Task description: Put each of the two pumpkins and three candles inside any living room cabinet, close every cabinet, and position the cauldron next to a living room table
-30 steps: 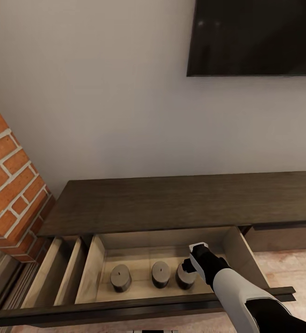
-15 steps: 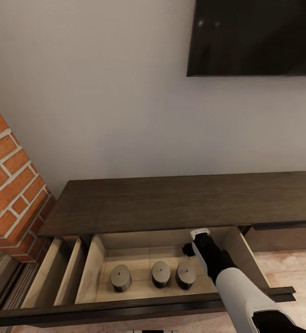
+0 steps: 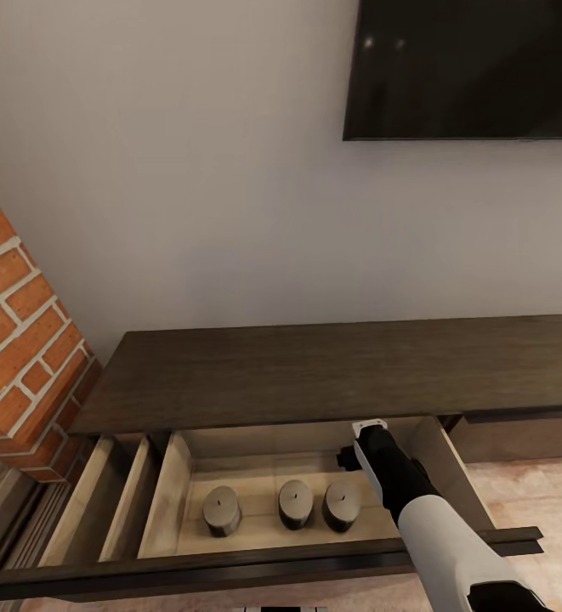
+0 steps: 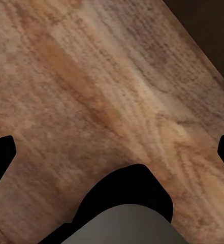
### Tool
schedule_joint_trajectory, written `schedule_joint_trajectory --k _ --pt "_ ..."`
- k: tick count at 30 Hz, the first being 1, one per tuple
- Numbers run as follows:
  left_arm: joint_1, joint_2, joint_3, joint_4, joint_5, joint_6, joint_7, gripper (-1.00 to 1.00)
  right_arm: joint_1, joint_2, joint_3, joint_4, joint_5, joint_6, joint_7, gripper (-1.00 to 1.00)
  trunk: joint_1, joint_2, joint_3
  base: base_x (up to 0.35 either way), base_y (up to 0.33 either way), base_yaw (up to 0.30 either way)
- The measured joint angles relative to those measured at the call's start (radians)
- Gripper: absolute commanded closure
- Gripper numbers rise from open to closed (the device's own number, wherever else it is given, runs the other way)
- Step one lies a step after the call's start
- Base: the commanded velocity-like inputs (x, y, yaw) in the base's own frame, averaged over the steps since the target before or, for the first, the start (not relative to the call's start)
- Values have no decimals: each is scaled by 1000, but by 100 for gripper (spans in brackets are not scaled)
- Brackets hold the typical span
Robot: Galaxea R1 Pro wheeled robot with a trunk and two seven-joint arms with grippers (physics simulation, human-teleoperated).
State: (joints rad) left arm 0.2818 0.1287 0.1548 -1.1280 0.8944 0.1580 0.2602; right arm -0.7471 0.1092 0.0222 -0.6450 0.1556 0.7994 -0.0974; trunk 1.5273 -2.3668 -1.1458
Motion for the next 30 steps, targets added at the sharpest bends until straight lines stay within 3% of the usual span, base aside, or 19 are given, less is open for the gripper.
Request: schedule_joint_trajectory --k 16,23,30 --pt "-1 0 0 1 0 0 0 -100 0 1 -1 -1 0 25 0 -100 0 0 0 -99 0 0" --pt "-2 0 0 1 0 0 0 -100 0 -1 -1 -3 -28 25 -1 -100 0 0 0 -12 0 0" --pt "-2 1 0 4 0 0 0 -100 28 -4 1 -113 -44 26 8 -100 0 0 0 -2 0 0"
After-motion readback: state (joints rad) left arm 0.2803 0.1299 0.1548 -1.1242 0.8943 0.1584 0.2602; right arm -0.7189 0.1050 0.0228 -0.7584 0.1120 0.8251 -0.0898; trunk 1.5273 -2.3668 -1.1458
